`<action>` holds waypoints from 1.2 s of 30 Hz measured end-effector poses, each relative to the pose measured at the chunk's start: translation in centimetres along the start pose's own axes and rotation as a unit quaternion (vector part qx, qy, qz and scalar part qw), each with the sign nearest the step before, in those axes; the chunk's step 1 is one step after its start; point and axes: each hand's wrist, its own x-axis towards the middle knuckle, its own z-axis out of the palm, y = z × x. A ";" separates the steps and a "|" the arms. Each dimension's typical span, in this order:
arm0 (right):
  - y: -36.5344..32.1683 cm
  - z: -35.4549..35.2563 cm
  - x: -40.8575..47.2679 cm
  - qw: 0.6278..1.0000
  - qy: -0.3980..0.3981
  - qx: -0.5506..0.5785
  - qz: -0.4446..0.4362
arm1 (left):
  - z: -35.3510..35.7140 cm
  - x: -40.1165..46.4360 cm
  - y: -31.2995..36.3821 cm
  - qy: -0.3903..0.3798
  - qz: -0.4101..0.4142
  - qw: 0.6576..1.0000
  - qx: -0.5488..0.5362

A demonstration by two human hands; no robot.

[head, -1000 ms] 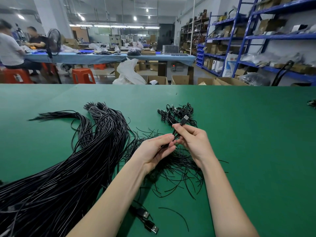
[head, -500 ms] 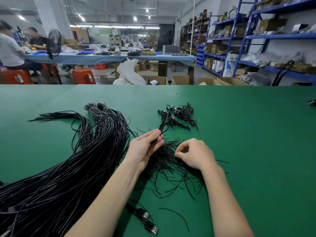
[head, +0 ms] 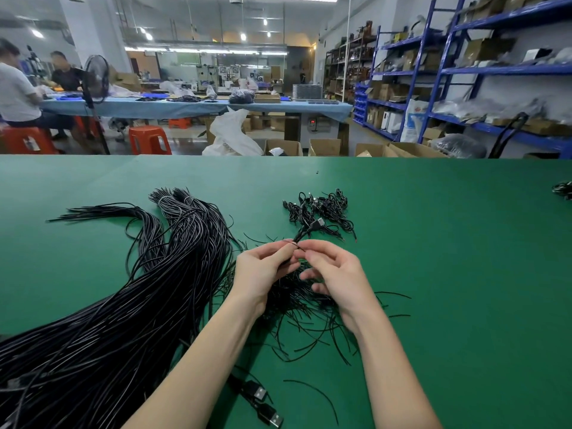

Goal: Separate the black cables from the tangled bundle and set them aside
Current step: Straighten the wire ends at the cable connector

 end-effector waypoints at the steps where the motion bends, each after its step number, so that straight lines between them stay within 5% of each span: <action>1: 0.2 0.2 -0.1 1.000 0.007 0.006 -0.001 | 0.1 -0.1 -0.1 -0.001 0.011 1.000 0.021; 10: 0.2 -0.1 0.0 0.996 0.089 -0.013 -0.003 | 0.3 -0.8 0.1 -0.056 0.088 0.987 0.121; 14: -0.2 -0.3 0.0 0.986 0.069 0.131 0.082 | 0.1 -0.8 0.3 -0.084 0.088 0.982 0.143; 20: -0.1 -1.0 -0.1 0.965 0.020 0.183 0.188 | 0.1 -1.1 0.1 -0.130 0.087 0.975 0.158; 36: 0.8 -0.2 0.0 0.981 0.089 0.150 0.089 | 0.0 -0.8 0.1 -0.171 0.031 0.978 0.113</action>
